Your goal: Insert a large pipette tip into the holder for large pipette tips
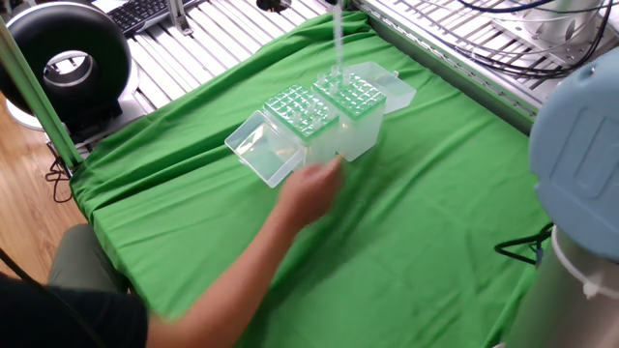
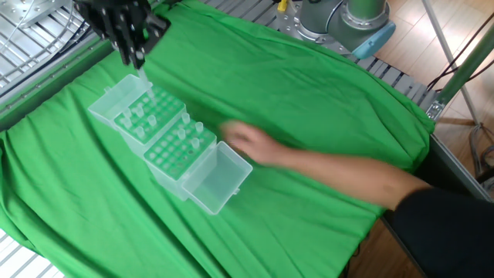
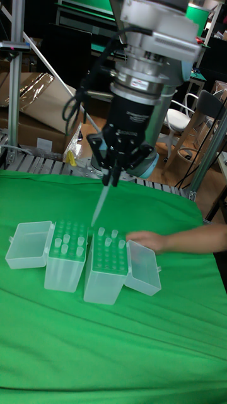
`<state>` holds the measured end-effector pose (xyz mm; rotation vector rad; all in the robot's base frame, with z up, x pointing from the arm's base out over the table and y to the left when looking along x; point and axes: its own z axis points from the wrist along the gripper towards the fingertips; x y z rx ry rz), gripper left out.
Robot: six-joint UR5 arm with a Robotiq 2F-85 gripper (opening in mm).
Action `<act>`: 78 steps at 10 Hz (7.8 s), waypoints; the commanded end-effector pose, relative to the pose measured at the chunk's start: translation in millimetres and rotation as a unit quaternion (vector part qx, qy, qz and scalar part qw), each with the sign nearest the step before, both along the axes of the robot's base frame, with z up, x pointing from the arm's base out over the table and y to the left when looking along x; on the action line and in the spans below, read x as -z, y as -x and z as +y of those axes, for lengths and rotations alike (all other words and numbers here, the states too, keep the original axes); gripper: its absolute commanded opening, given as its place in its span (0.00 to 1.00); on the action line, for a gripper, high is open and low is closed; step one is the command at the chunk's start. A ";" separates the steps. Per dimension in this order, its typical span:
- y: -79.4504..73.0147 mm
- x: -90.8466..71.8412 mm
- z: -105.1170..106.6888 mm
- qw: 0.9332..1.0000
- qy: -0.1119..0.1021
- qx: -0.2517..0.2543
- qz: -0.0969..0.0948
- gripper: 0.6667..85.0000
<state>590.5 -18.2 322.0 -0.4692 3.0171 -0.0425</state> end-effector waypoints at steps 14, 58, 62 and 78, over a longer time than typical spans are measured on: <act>-16.9 41.9 33.0 0.999 -0.023 -0.026 -0.024 0.11; 33.0 174.9 -34.9 0.996 -0.035 -0.064 -0.043 0.38; 29.9 181.9 -33.5 0.996 -0.037 -0.066 -0.050 0.38; 17.2 183.2 -32.2 0.995 -0.033 -0.069 -0.065 0.34</act>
